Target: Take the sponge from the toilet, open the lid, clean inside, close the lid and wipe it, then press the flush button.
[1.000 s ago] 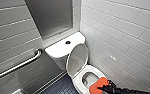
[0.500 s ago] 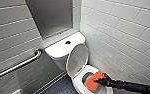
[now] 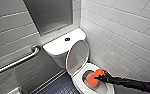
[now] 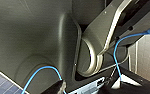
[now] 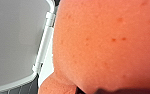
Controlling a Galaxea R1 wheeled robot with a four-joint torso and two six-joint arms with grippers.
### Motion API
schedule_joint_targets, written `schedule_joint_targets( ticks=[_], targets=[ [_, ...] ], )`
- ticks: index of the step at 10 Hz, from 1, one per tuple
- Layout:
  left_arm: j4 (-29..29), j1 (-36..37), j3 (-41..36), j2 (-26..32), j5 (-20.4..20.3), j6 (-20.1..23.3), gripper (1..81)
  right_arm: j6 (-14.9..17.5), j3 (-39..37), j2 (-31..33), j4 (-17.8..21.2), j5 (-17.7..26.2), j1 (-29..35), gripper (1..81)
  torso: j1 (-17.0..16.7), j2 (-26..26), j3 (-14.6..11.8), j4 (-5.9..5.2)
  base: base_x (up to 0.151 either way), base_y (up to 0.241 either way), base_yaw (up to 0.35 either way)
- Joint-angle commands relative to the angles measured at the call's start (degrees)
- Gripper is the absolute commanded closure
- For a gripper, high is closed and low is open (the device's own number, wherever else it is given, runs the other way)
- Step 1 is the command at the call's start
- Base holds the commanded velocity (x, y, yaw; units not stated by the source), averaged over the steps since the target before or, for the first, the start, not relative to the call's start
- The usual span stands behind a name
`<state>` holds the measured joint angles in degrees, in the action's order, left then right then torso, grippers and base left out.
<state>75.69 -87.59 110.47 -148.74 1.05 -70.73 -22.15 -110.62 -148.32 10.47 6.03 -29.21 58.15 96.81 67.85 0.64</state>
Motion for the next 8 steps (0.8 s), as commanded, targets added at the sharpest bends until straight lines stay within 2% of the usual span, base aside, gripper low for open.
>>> schedule_joint_targets(
  ticks=[1, 2, 3, 5, 8],
  targets=[
    [0.16, -1.49, -1.13, 0.55, 1.59, 0.07, 1.0, -0.09, -2.21, -1.46, 1.48, 2.05, 8.50, 81.1, -0.02, 0.00, 5.12, 0.00, 0.000, 0.000, 0.000],
    [0.16, -1.49, -1.13, 0.46, 1.59, 0.07, 1.0, -0.09, -3.36, -2.26, 1.57, 2.14, 9.38, 81.1, 0.00, 0.00, 1.73, 0.00, 0.000, 0.000, 0.000],
    [0.33, -1.49, -1.05, 0.37, 1.59, 0.07, 1.0, -0.09, -3.72, -2.79, 1.39, 2.31, 10.86, 81.1, 0.04, 0.00, 3.28, 0.00, 0.000, 0.000, 0.000],
    [0.51, -1.49, -0.35, -0.24, 1.68, 0.07, 1.0, -0.09, -3.37, -3.75, 1.31, 5.65, 13.33, 81.1, 0.09, 0.00, 4.20, 0.00, 0.000, 0.000, 0.000],
    [0.33, -1.49, 2.82, -1.83, 1.33, 0.07, 1.0, -0.09, -4.86, -5.87, 0.51, 5.92, 14.65, 81.1, 0.09, -0.02, 4.18, 0.00, 0.000, 0.000, 0.000]
  ],
)
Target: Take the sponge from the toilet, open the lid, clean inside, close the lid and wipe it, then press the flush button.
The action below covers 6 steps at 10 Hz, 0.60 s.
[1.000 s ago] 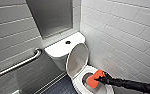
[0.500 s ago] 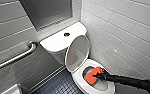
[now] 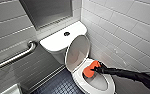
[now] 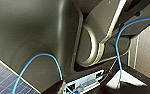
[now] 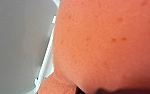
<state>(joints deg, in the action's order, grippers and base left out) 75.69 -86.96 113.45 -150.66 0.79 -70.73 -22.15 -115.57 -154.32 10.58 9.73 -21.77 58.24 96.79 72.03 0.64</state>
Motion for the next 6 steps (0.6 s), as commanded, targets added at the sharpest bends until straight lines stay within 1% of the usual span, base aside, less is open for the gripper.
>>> schedule_joint_targets(
  ticks=[1, 2, 3, 4, 6],
  targets=[
    [0.25, -2.13, 0.89, -0.08, -0.33, 0.07, 1.0, -0.09, -1.90, -1.18, 0.57, 2.23, 7.39, 81.1, 0.00, 0.00, 0.00, 0.00, 0.000, 0.000, 0.000],
    [0.16, -2.13, 1.78, -0.08, -2.19, -0.02, 1.0, -0.09, -4.04, -2.42, 1.02, 2.23, 7.66, 81.1, 0.00, 0.00, 0.00, 0.00, 0.000, 0.000, 0.000],
    [0.16, -2.13, 2.31, -0.08, -2.73, -0.02, 1.0, -0.09, -7.86, -4.07, 1.37, 2.22, 8.10, 81.1, 0.00, 0.00, 0.00, 0.00, 0.000, 0.000, 0.000],
    [0.07, -2.13, 2.48, -0.08, -2.73, -0.02, 1.0, -0.09, -11.73, -5.75, 2.50, 2.23, 8.54, 81.1, 0.00, 0.00, 0.00, 0.00, 0.000, 0.000, 0.000],
    [0.16, -2.13, 2.66, -0.43, -2.73, -0.02, 1.0, -0.09, -16.95, -8.39, 3.04, 2.31, 9.94, 81.1, 0.00, 0.00, 0.02, 0.00, 0.000, 0.000, 0.000]
  ],
)
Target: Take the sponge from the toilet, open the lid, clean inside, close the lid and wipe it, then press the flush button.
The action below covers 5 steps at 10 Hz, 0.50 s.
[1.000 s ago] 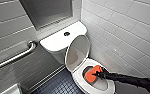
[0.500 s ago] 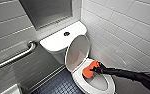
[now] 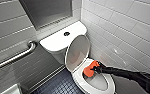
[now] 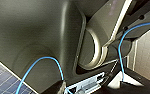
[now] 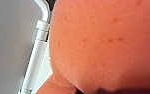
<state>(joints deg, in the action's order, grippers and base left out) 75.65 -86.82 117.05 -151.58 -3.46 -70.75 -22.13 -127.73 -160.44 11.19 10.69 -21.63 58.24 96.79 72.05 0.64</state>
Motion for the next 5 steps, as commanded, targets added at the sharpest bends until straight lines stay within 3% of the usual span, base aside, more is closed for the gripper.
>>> schedule_joint_targets(
  ticks=[1, 5],
  targets=[
    [0.37, -2.26, -0.51, 0.13, 1.53, 0.00, 1.0, -0.19, -6.20, -2.98, 2.60, 1.35, 10.67, 81.1, 0.00, 0.00, 0.00, 0.00, 0.000, 0.000, 0.000],
    [0.63, -2.26, 0.99, -1.01, 1.35, 0.00, 1.0, -2.74, -3.14, 0.52, 3.05, 0.91, 8.75, 81.1, 0.00, 0.00, 0.00, 0.00, 0.000, 0.000, 0.000]
  ],
)
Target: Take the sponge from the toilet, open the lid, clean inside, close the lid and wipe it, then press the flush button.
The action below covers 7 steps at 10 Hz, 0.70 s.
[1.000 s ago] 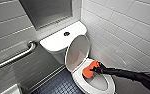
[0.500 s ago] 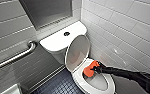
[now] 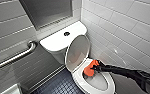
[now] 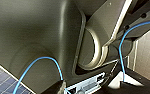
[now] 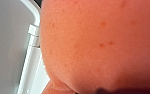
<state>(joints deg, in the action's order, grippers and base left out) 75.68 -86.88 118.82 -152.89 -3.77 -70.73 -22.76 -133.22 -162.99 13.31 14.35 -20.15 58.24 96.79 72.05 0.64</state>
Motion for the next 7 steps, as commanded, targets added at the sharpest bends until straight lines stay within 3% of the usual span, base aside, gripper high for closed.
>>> schedule_joint_targets(
  ticks=[1, 7],
  targets=[
    [0.70, -2.20, -0.61, 0.04, 1.66, -0.02, 1.0, -2.81, 4.61, 5.16, 0.84, -3.27, 6.22, 81.1, 0.00, 0.00, 0.00, 0.00, 0.000, 0.000, 0.000],
    [0.87, -2.20, -0.26, -0.58, 1.66, 0.07, 1.0, -4.66, 17.21, 16.52, 0.84, -9.33, -1.69, 81.1, 0.00, 0.00, 0.00, 0.00, 0.000, 0.000, 0.000]
  ],
)
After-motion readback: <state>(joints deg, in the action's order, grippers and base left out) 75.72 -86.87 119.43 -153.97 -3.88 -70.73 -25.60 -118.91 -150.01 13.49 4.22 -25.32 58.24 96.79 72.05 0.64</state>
